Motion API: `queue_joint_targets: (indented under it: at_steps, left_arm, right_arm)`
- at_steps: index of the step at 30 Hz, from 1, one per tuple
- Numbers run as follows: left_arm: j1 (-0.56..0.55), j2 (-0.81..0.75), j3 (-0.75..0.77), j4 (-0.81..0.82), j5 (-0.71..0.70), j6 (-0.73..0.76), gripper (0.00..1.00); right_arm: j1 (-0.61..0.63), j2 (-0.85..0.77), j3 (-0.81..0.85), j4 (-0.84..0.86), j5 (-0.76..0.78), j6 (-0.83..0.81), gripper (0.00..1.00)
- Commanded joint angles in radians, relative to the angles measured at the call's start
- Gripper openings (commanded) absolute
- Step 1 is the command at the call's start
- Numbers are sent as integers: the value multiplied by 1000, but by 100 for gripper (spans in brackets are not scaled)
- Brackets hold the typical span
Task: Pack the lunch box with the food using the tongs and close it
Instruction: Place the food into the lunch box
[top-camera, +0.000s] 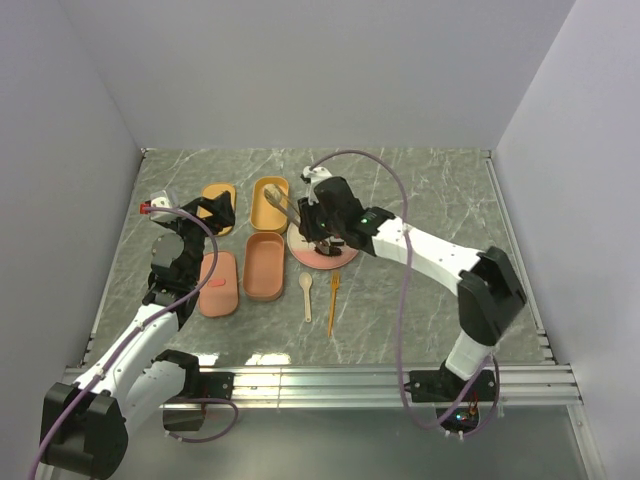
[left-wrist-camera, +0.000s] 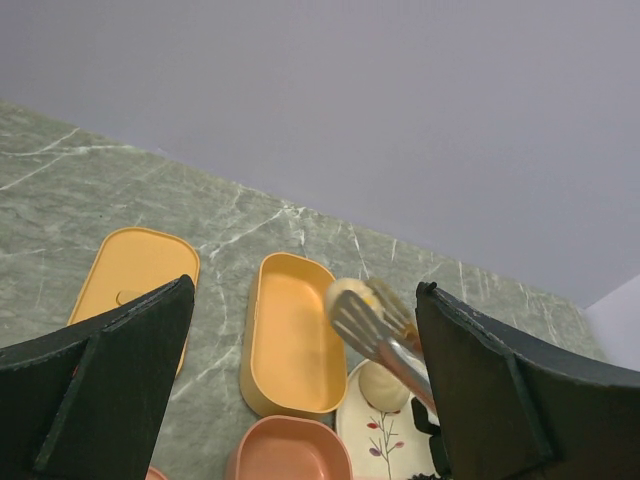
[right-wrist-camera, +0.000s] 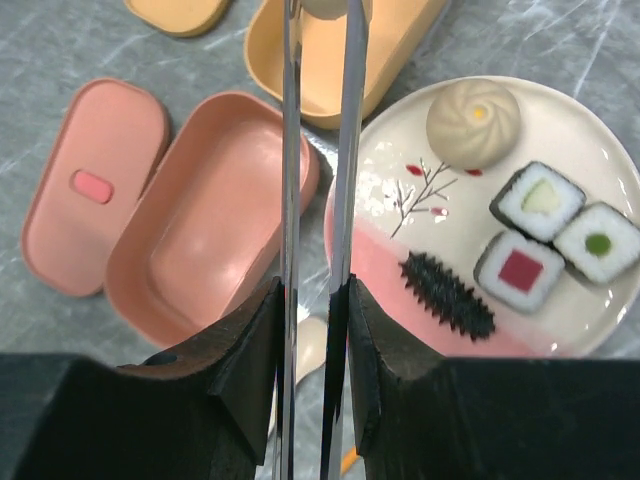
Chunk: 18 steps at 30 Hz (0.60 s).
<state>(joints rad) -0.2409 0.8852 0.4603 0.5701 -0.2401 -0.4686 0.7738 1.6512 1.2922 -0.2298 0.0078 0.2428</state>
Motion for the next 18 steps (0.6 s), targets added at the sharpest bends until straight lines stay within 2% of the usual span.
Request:
queue_joint_targets:
  at_steps: [1, 9, 18]
  left_arm:
    - [0, -15, 1, 25, 15, -5, 99]
    - [0, -6, 3, 30, 16, -5, 99]
    - [2, 15, 9, 34, 25, -7, 99]
  right_arm:
    - [-31, 76, 105, 29, -26, -37, 19]
    - [-85, 215, 196, 64, -77, -49, 19]
    - [-116, 274, 245, 80, -134, -63, 19]
